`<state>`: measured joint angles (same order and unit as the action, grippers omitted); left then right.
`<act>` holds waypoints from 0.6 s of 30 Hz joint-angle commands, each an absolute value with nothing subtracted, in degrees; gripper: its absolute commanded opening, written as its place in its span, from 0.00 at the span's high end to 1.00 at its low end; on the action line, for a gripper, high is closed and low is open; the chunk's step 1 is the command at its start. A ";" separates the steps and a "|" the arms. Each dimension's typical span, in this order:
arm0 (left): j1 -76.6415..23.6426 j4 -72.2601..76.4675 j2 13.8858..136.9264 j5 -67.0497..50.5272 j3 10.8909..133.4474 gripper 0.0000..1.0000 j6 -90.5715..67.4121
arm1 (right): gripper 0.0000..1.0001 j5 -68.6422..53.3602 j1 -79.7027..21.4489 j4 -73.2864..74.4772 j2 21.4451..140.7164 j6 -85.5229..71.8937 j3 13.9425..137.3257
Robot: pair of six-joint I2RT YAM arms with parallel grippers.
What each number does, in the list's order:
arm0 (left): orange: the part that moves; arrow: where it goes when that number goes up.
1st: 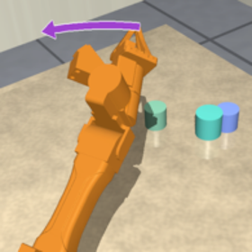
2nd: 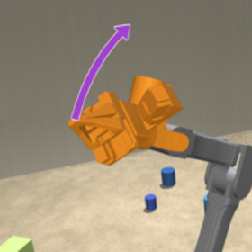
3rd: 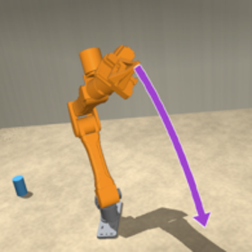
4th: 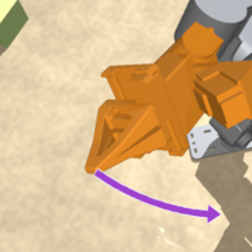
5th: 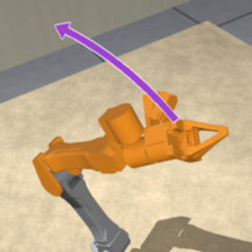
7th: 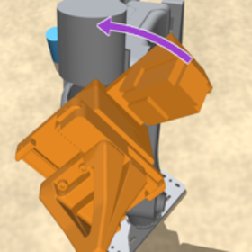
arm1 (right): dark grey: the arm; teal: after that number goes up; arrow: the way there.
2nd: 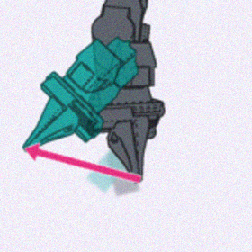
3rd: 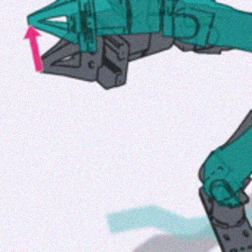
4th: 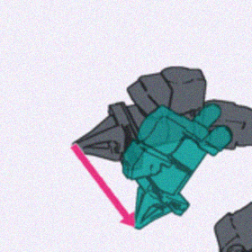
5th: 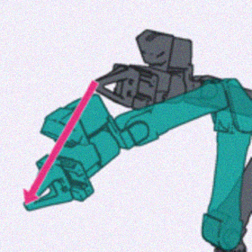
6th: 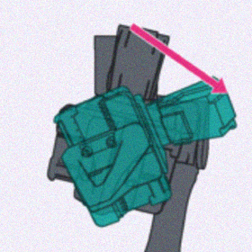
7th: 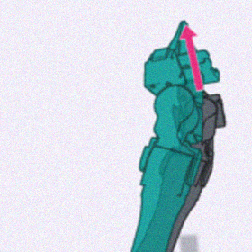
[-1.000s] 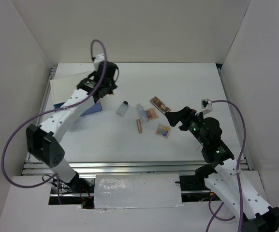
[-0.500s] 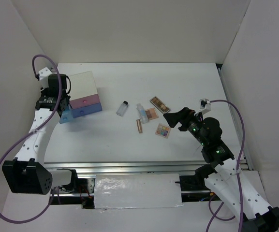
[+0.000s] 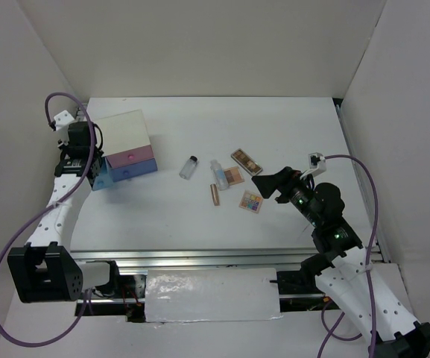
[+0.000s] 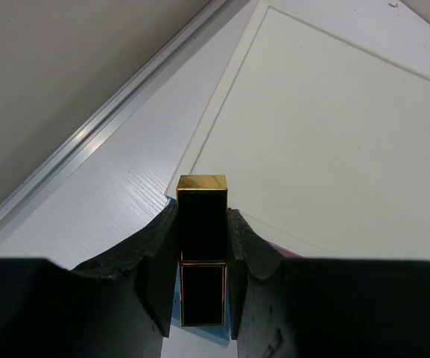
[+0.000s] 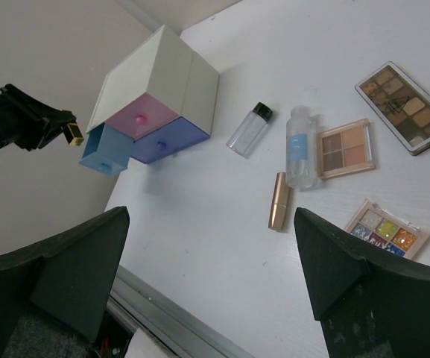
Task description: Organize the makeup
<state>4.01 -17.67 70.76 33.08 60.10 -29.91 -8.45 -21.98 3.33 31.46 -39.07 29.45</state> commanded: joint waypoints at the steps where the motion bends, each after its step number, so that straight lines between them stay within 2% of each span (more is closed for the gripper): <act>1: 4.57 -13.61 69.34 32.52 60.64 0.87 -29.26 | 0.00 -8.70 -22.06 0.79 31.11 -37.97 28.92; 18: 4.39 -17.49 70.05 34.18 58.63 0.85 -32.96 | 0.00 -8.61 -22.06 1.23 30.32 -37.71 29.09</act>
<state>4.21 -17.63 70.76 32.75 59.07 -31.27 -8.43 -21.98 3.36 30.96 -38.83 29.45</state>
